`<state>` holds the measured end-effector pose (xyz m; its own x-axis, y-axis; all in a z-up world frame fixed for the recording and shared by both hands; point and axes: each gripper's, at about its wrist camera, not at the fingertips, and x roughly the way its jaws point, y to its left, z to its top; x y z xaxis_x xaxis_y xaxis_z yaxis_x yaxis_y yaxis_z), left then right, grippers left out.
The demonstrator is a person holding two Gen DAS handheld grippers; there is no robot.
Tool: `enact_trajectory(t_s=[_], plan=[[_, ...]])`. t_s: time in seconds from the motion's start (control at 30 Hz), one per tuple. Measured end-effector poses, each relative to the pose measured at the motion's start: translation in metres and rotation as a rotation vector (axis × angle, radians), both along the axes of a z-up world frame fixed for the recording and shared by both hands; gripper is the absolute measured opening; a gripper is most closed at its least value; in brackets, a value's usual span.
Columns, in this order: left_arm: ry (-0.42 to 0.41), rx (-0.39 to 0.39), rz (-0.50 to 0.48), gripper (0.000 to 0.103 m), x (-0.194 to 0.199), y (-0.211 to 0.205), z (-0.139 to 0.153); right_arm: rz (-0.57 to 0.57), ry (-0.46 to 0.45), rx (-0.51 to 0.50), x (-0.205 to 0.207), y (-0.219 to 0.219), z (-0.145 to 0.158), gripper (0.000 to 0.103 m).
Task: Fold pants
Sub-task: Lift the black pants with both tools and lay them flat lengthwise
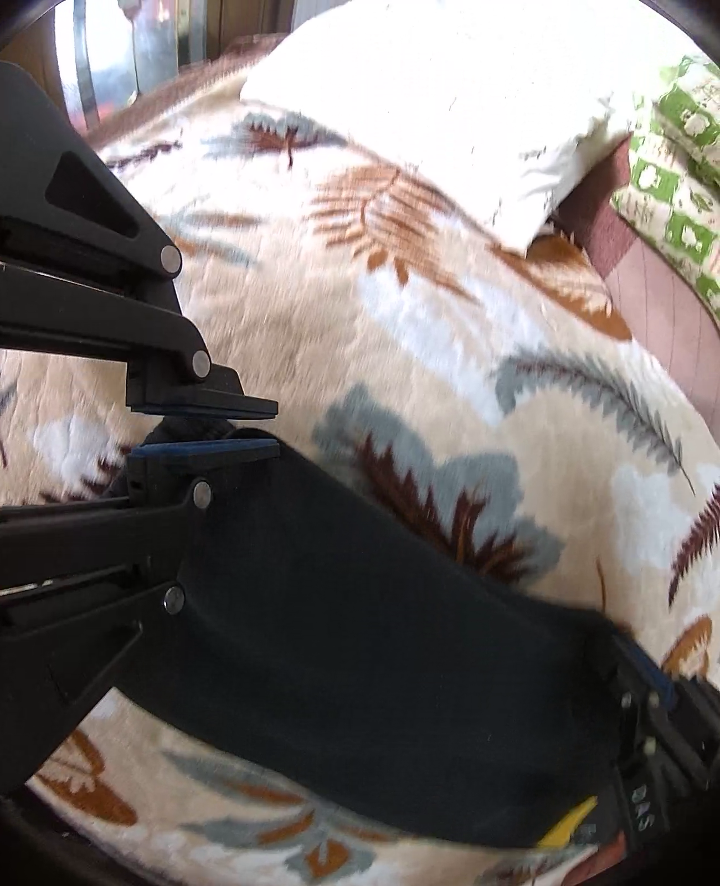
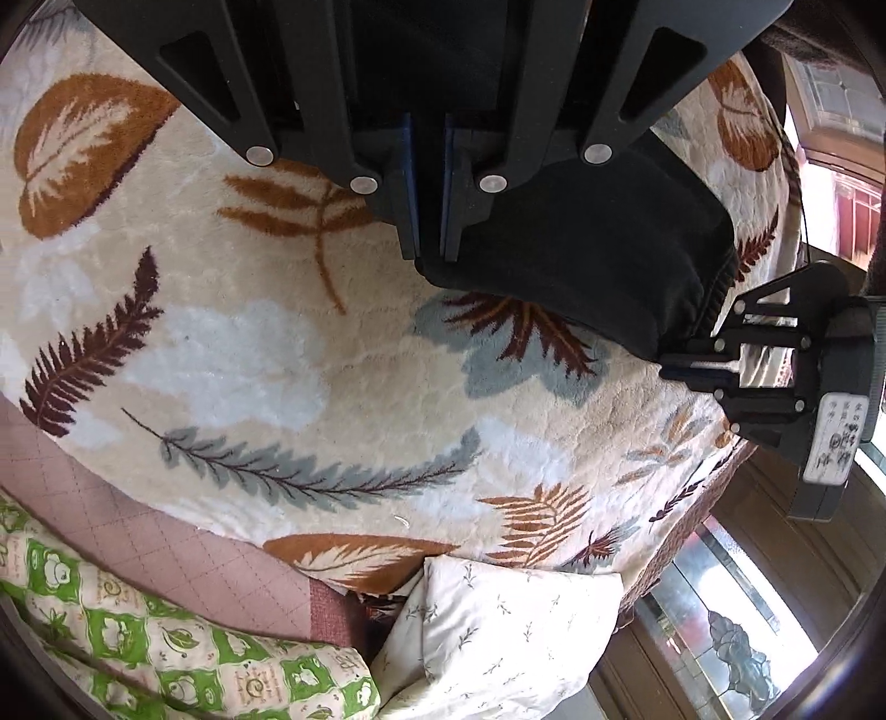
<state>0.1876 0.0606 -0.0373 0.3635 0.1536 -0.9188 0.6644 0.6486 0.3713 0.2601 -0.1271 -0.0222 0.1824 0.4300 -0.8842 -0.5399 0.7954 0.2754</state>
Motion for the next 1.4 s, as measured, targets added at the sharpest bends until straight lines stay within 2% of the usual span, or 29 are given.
enact_trajectory(t_s=[0.13,0.27,0.33,0.47,0.53,0.67,0.73,0.8,0.87,1.0,1.13,1.27,1.4], plan=[[0.007,0.076,-0.035,0.006,0.007,-0.004,-0.017,-0.023,0.010,-0.029,0.004,0.001,-0.014,0.006],[0.014,0.073,-0.031,0.006,0.009,-0.002,-0.018,-0.018,0.048,-0.062,0.007,0.005,-0.036,0.007],[0.025,0.049,-0.014,0.008,0.010,0.000,-0.011,-0.047,0.057,-0.055,0.009,0.003,-0.038,0.018],[0.007,-0.009,0.058,0.008,0.008,0.012,0.015,-0.125,0.063,-0.002,0.009,-0.017,-0.016,0.019],[-0.021,-0.030,0.104,0.009,0.006,0.016,0.028,-0.172,0.058,0.047,0.003,-0.036,0.003,0.027],[-0.053,-0.127,0.194,0.010,-0.012,0.008,0.053,-0.279,0.033,0.075,-0.024,-0.078,0.035,0.041],[-0.070,-0.177,0.224,0.018,-0.022,-0.012,0.059,-0.329,0.023,0.071,-0.047,-0.105,0.047,0.044],[-0.075,-0.231,0.242,0.037,-0.029,-0.030,0.062,-0.371,0.023,0.056,-0.070,-0.130,0.055,0.044],[-0.067,-0.308,0.248,0.042,-0.042,-0.055,0.066,-0.422,0.025,0.043,-0.101,-0.165,0.061,0.044],[0.021,-0.435,0.253,0.044,-0.062,-0.123,0.059,-0.545,0.015,0.021,-0.152,-0.239,0.066,0.047],[0.110,-0.492,0.245,0.045,-0.075,-0.192,0.043,-0.692,0.059,0.049,-0.184,-0.308,0.055,0.050],[0.202,-0.550,0.276,0.045,-0.086,-0.242,0.025,-0.754,0.090,0.105,-0.193,-0.350,0.037,0.050],[0.283,-0.617,0.354,0.045,-0.088,-0.267,0.011,-0.752,0.114,0.135,-0.178,-0.358,0.018,0.050]])
